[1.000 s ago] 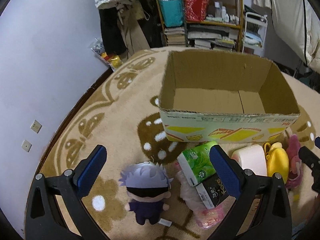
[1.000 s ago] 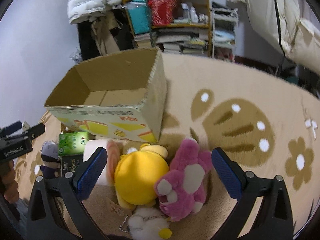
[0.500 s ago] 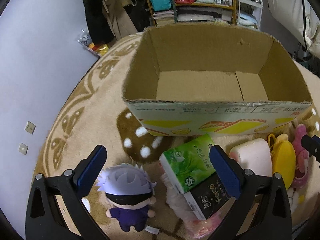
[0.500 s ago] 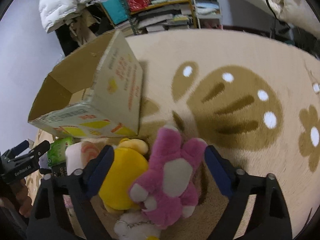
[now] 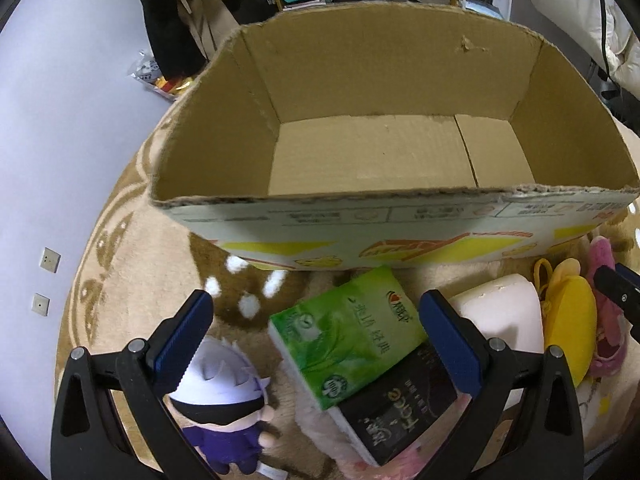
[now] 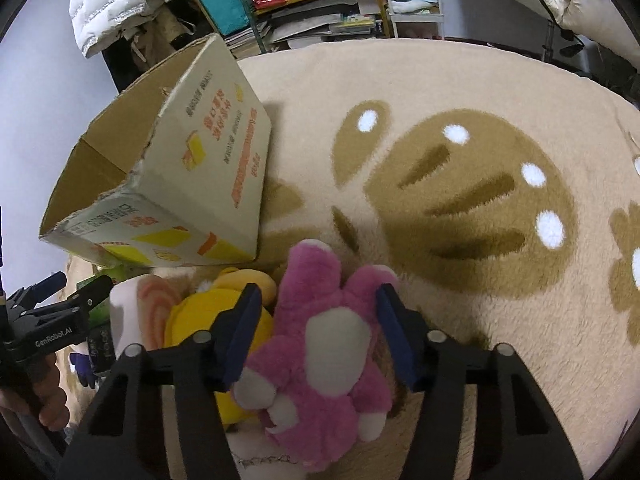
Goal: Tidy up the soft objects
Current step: 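Lower the left tool onto the green tissue pack while the right tool lowers onto the pink bear, then close the left tool on the green tissue pack while the right tool grips the pink bear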
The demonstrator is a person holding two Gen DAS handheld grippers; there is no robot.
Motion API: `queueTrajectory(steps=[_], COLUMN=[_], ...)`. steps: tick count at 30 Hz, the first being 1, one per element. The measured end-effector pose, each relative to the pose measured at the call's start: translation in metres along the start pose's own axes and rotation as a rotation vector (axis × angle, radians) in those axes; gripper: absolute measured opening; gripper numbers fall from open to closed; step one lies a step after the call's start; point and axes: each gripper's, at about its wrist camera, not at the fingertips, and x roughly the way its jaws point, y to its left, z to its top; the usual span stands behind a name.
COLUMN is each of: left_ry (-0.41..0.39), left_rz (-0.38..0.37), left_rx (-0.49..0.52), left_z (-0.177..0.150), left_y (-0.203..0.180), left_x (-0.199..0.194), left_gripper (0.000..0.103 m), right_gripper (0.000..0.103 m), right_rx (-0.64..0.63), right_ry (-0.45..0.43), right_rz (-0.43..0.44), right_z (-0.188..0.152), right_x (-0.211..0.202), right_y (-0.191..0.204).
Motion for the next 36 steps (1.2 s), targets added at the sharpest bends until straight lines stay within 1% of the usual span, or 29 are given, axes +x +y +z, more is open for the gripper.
queueTrajectory(steps=[4, 9, 11, 16, 18, 20, 24, 25, 27, 34, 36], left_ry=[0.022, 0.054, 0.079, 0.090, 0.094, 0.095, 0.095, 0.106, 0.105, 0.110, 0.108], left_rz=[0.006, -0.014, -0.021, -0.037, -0.032, -0.035, -0.055, -0.056, -0.068, -0.069, -0.069], left_rx=[0.010, -0.020, -0.029, -0.048, -0.052, -0.056, -0.057, -0.062, -0.062, -0.069, -0.073], left_z=[0.001, 0.003, 0.003, 0.002, 0.002, 0.002, 0.001, 0.000, -0.002, -0.003, -0.004], left_y=[-0.005, -0.005, -0.004, -0.002, -0.002, 0.001, 0.004, 0.002, 0.000, -0.002, 0.000], left_x=[0.008, 0.014, 0.020, 0.024, 0.025, 0.026, 0.028, 0.026, 0.024, 0.013, 0.014], left_gripper=[0.102, 0.102, 0.102, 0.102, 0.102, 0.100, 0.090, 0.087, 0.084, 0.081, 0.081], right_gripper=[0.060, 0.060, 0.060, 0.060, 0.060, 0.060, 0.060, 0.060, 0.060, 0.060, 0.057], right_rx=[-0.004, -0.002, 0.001, -0.002, -0.005, -0.004, -0.003, -0.005, -0.009, -0.017, -0.022], right_ry=[0.004, 0.009, 0.014, 0.017, 0.018, 0.018, 0.021, 0.021, 0.021, 0.020, 0.016], right_rz=[-0.007, -0.013, -0.013, -0.015, -0.016, -0.016, -0.015, -0.016, -0.018, -0.021, -0.024], right_z=[0.000, 0.002, 0.002, 0.003, 0.004, 0.004, 0.004, 0.004, 0.003, 0.003, 0.003], right_x=[0.003, 0.007, 0.009, 0.010, 0.011, 0.011, 0.012, 0.013, 0.013, 0.013, 0.012], right_y=[-0.003, -0.003, -0.005, -0.007, -0.006, -0.006, -0.008, -0.008, -0.008, -0.006, -0.006])
